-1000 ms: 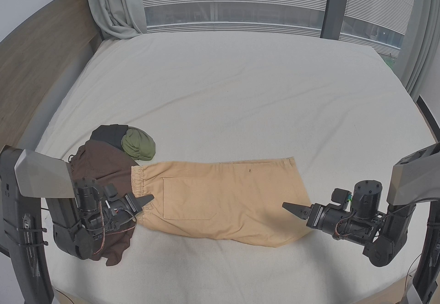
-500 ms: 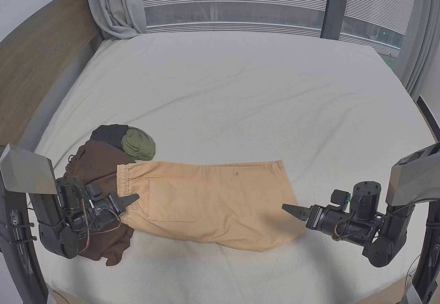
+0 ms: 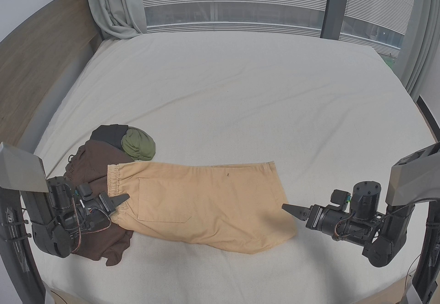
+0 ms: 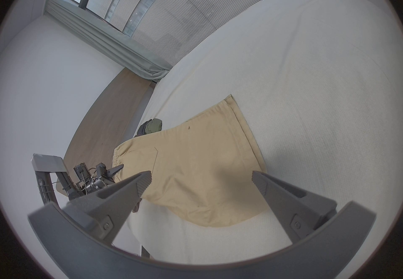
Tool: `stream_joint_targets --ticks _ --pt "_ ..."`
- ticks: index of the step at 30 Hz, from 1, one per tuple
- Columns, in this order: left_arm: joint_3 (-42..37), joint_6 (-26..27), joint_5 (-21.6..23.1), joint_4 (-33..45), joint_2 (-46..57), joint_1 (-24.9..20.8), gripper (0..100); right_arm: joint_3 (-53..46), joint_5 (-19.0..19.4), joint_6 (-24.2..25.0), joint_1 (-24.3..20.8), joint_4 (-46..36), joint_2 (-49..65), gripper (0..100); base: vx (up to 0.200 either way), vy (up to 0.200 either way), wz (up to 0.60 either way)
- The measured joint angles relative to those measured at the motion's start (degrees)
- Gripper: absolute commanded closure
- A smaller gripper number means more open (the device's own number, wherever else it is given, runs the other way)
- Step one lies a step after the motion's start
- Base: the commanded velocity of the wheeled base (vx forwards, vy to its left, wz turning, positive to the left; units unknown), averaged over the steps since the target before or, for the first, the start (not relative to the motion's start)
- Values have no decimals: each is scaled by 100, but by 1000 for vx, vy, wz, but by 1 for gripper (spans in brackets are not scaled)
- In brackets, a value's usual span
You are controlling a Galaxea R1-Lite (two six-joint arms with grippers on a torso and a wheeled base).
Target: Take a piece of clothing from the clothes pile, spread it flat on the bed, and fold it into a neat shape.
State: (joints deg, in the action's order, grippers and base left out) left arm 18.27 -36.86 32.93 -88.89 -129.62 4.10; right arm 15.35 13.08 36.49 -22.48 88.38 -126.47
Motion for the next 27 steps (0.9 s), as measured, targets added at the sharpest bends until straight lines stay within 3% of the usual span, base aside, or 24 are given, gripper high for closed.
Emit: stream_joint_targets --ticks 17,27 --pt "-183 95 594 2 149 496 100 6 -9 -1 -17 0 -41 0 0 0 0" --pt "-116 13 580 16 297 -40 100 27 -11 -1 7 0 -52 0 0 0 0"
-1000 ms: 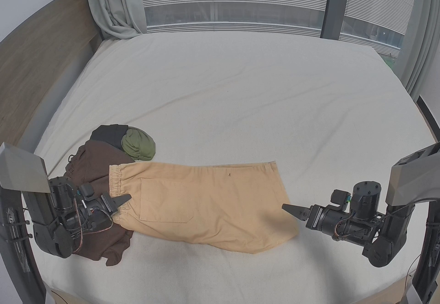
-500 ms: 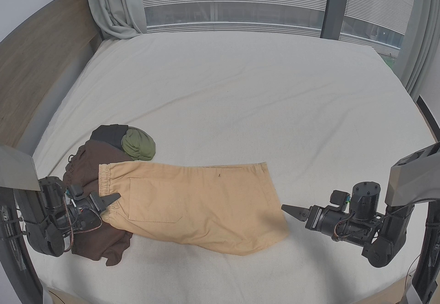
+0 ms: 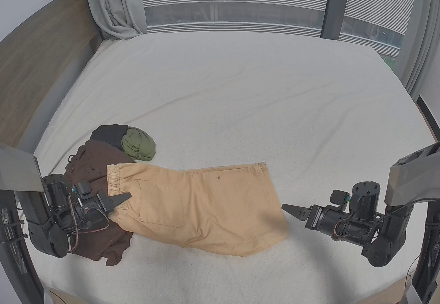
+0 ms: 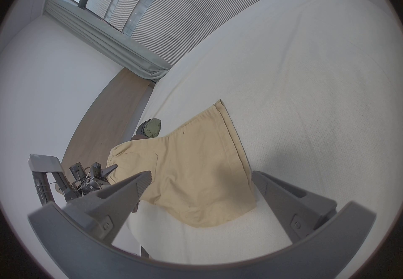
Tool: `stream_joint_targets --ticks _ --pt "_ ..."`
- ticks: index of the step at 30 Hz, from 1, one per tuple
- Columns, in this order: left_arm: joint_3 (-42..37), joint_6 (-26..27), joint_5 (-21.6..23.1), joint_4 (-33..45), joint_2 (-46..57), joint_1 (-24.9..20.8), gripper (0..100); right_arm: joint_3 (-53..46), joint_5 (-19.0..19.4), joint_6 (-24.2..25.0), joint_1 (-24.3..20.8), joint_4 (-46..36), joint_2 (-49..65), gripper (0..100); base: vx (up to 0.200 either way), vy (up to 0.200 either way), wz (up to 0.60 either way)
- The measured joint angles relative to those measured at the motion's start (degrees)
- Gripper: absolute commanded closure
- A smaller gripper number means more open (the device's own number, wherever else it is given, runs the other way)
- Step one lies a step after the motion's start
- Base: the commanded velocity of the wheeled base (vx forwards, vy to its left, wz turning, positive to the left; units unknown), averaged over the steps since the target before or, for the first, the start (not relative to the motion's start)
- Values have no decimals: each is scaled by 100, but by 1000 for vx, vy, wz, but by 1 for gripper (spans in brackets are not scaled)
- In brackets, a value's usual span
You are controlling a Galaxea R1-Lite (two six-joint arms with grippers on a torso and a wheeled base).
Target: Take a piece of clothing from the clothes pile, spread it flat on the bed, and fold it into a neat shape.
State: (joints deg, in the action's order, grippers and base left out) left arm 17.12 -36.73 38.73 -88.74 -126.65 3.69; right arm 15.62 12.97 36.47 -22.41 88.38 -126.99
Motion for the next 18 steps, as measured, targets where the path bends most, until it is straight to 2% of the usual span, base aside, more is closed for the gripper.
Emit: stream_joint_targets --ticks 9,18 --pt "278 -405 -35 9 212 -697 100 11 5 0 6 0 1 0 0 0 0" --pt "664 -503 -37 17 245 -1353 100 59 11 0 56 0 11 0 0 0 0"
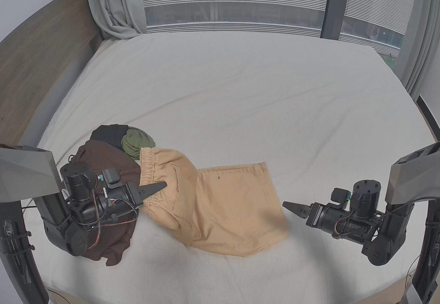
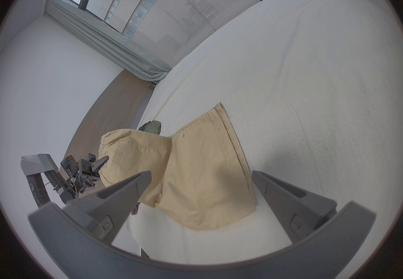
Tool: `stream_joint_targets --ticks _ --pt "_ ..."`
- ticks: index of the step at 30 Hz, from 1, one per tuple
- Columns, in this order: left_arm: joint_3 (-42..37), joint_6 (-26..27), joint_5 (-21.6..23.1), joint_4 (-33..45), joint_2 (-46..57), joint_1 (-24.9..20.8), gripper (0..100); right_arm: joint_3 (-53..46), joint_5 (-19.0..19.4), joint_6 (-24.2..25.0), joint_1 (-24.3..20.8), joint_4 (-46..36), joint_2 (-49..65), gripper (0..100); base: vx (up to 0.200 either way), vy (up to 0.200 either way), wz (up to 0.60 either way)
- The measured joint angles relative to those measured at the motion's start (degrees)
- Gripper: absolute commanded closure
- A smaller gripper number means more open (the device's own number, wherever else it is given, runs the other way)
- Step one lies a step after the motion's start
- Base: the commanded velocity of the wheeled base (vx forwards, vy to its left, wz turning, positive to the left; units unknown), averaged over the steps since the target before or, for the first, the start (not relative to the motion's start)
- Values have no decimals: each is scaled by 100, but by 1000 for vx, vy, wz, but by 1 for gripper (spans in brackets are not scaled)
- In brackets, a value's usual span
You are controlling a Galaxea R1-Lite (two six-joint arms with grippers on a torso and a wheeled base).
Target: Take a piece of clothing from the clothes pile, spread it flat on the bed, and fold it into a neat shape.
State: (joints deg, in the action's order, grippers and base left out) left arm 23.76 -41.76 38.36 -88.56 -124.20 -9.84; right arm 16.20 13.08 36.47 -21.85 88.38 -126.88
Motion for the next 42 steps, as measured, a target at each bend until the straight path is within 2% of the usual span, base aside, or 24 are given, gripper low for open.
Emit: stream_joint_targets --ticks 5,14,25,42 --pt "247 -6 -133 24 -77 -405 100 33 0 4 18 2 4 0 0 0 0" --pt "551 -28 -336 33 -267 -724 100 69 0 9 24 0 4 0 0 0 0" --pt "1061 -441 -462 57 -555 -1093 100 121 0 9 101 0 4 0 0 0 0" --pt "2022 -460 -664 713 -1106 -1576 100 245 7 17 322 0 12 0 0 0 0"
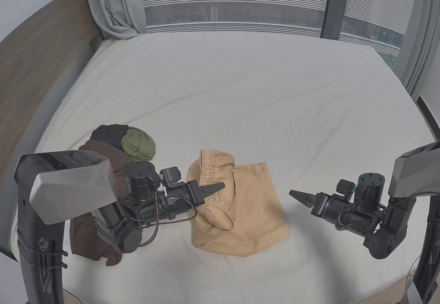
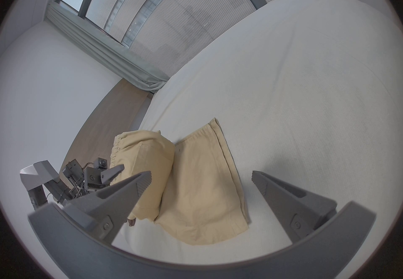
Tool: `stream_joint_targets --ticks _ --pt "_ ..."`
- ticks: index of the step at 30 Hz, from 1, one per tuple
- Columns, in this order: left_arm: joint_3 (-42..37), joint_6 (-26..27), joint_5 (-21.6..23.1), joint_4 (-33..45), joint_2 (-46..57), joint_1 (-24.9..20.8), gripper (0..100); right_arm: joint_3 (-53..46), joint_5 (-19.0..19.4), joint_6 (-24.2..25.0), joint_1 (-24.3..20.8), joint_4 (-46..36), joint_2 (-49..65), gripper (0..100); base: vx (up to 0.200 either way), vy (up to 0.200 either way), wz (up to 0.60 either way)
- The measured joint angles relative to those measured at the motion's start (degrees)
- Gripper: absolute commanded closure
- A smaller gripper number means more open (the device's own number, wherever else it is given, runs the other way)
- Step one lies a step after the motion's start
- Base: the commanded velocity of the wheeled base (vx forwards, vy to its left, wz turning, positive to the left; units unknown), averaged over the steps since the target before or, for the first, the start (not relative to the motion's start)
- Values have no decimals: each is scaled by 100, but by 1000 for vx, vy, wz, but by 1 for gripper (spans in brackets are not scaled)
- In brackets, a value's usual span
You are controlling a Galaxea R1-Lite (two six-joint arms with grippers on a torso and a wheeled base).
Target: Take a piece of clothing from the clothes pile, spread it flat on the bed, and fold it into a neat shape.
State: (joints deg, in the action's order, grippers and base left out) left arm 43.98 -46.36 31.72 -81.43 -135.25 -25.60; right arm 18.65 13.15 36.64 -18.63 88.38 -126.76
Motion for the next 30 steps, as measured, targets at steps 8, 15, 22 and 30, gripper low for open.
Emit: stream_joint_targets --ticks 8,15,22,30 --pt "207 -4 -96 33 -282 -157 100 28 1 2 33 0 11 0 0 0 0" --pt "299 -2 -134 15 -461 -179 0 39 0 0 38 0 10 0 0 0 0" --pt "308 -2 -132 -10 -510 -184 0 13 1 0 24 0 -4 0 0 0 0" --pt "271 2 -138 -44 -513 -184 0 0 1 0 24 0 -4 0 0 0 0"
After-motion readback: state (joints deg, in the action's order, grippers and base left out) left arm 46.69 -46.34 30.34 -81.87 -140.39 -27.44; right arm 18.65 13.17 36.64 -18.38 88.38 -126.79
